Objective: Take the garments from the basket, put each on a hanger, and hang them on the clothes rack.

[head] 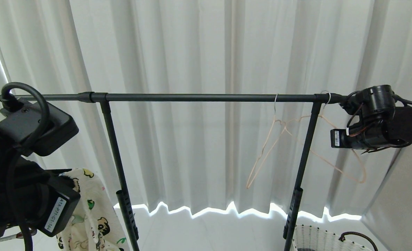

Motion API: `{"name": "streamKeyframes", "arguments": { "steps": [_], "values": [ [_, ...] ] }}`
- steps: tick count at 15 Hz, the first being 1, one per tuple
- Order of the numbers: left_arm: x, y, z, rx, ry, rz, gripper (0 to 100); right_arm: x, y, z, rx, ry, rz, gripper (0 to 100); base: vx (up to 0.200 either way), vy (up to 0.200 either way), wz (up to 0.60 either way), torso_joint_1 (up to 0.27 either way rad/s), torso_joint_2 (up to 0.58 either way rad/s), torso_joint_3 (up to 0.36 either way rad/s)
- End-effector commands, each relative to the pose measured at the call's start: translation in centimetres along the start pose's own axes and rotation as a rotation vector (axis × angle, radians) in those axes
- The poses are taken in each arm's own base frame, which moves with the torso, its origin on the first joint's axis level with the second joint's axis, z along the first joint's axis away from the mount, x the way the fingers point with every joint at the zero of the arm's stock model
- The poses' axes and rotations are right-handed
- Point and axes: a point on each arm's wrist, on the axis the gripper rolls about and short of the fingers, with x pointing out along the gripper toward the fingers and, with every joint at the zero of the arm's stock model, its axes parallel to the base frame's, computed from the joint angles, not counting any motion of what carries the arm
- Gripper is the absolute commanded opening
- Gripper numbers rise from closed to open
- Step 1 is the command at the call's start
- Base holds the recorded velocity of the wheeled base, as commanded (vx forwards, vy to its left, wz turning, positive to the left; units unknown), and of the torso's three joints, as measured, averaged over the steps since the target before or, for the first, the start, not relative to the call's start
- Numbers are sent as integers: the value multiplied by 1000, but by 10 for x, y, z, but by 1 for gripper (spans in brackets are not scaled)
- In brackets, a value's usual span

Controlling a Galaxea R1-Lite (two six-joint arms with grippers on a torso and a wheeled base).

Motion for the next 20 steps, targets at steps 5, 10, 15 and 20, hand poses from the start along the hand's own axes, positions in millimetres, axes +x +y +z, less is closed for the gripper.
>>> {"name": "streamKeyframes", "arguments": {
  "steps": [5,10,15,20],
  "values": [
    [-4,2,-1,3,-14,3,0,-49,-6,5,18,-100,12,0,0,0,0,0,0,0],
    [-8,4,-8,13,-22,4,0,-72,-12,-5,15,-134,-7,0,0,0,0,0,0,0],
    [-11,5,-9,34,-31,5,0,-93,-18,-22,-51,-143,-21,0,-120,0,0,6,2,0],
    [-10,5,-10,33,-28,6,0,-112,-25,-42,-99,-136,-25,0,-200,0,0,-3,2,4]
  ]
}}
